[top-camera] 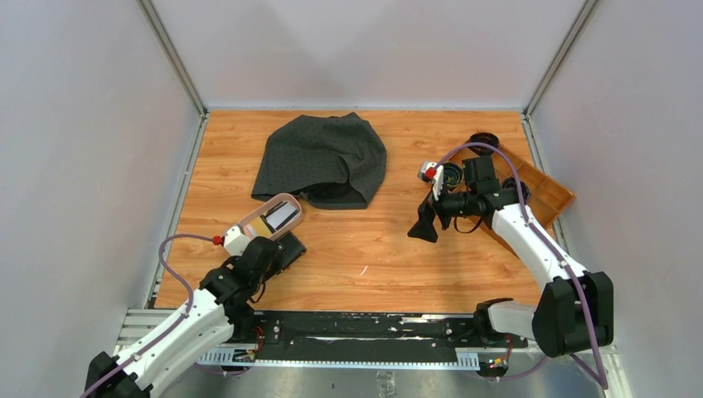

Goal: Put the credit cards into the card holder
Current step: Open the card holder at the center of the board.

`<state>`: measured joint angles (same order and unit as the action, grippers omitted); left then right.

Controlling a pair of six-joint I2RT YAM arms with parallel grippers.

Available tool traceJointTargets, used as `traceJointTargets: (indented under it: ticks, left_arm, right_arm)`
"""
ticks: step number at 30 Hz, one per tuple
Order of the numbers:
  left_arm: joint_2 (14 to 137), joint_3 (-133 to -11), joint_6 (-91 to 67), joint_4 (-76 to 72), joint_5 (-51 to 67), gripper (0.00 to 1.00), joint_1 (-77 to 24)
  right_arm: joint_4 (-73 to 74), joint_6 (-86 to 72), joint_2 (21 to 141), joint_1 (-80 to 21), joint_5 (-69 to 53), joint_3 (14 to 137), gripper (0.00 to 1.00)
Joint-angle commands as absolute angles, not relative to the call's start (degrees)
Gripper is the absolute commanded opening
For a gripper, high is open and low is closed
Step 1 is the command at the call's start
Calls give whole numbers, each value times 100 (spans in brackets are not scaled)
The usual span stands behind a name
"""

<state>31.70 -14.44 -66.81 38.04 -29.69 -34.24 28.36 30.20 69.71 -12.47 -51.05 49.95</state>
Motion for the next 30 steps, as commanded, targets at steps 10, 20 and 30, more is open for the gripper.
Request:
traceJointTargets:
  ticks: [10, 20, 30]
  left_arm:
    - [2773, -944, -6763, 3269, -2669, 13, -3276]
    - [1237, -515, -5192, 2024, -573, 3, -3277]
    - [3301, -573, -4412, -866, 1633, 0, -3284]
  right_arm:
    - [2979, 3212, 7019, -1160, -5115, 5010, 99]
    - [3139, 3434, 7019, -1164, -5373, 5014, 99]
    - [4013, 5941, 6581, -1299, -6590, 4789, 96]
